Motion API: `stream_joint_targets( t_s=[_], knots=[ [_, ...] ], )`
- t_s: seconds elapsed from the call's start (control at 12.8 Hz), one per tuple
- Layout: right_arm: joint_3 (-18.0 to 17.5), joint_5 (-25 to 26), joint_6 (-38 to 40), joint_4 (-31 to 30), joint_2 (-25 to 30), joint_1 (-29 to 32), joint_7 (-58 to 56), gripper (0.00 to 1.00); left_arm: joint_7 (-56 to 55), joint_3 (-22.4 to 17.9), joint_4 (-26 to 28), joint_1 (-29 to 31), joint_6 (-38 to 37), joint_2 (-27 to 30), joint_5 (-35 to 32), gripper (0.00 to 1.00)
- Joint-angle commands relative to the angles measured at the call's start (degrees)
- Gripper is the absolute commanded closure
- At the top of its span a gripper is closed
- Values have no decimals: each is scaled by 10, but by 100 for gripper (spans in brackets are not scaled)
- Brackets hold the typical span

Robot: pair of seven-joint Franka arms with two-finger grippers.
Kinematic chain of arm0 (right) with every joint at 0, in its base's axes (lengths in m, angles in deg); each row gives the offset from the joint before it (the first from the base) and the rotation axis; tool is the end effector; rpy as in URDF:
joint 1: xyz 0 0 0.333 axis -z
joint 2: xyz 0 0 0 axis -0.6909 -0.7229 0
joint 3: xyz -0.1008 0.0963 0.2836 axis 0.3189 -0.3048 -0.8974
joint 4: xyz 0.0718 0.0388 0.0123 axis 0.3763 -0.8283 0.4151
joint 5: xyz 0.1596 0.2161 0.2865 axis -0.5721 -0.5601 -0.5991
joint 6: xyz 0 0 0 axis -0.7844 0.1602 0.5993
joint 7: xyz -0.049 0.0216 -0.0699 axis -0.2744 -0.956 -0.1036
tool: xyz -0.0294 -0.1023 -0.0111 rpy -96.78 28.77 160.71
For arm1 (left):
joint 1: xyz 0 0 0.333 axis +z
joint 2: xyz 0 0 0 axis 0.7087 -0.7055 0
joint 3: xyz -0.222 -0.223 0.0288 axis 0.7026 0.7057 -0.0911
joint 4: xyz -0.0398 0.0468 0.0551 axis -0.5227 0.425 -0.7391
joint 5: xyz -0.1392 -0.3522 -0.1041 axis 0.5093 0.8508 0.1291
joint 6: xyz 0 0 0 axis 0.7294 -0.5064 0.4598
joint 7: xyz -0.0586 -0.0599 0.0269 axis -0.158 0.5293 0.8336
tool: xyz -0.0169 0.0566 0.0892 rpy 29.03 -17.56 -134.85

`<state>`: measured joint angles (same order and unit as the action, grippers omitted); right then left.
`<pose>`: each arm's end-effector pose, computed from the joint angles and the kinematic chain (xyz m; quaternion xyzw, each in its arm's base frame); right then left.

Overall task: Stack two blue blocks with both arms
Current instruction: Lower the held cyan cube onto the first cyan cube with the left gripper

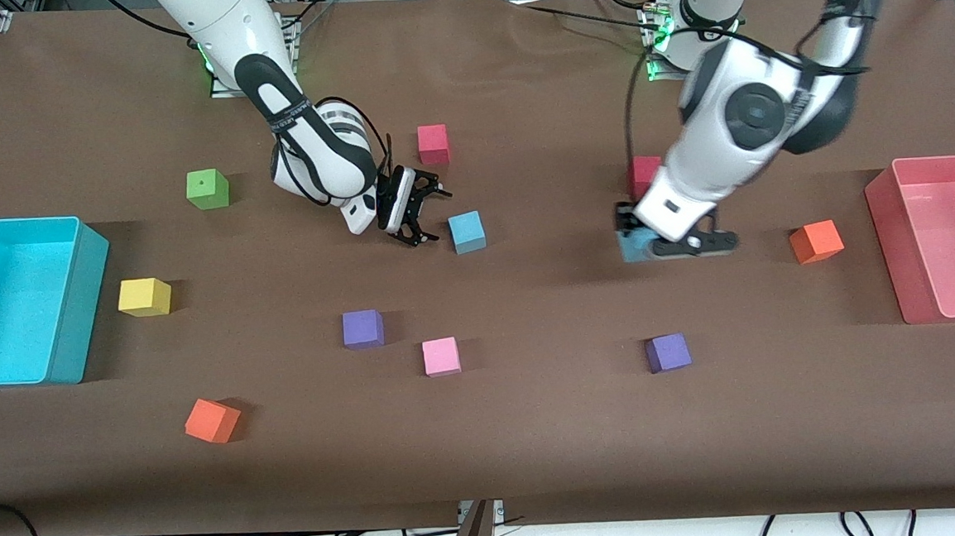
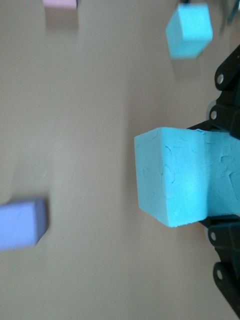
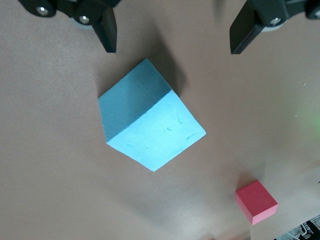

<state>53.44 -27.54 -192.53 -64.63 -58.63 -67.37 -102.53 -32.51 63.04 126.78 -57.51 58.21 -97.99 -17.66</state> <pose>0.4120 0.3305 0.1227 -0.7828 -0.4613 -0.2379 0.3434 0.5421 -0.2767 0.3890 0.9966 0.0641 -0.0341 0.0400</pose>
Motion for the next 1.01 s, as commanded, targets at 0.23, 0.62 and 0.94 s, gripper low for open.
stream_joint_targets(
  t_s=[0.23, 0.62, 0.94],
  knots=[
    [5, -15, 0, 8, -6, -7, -14, 0, -189, -7, -131, -121, -18, -112, 12, 100],
    [6, -16, 0, 8, -8, -7, -13, 0, -308, -15, -227, -208, -17, -217, 7, 100],
    [6, -15, 0, 8, -8, -7, -13, 0, -325, -26, -237, -236, -12, -251, 6, 100]
  ],
)
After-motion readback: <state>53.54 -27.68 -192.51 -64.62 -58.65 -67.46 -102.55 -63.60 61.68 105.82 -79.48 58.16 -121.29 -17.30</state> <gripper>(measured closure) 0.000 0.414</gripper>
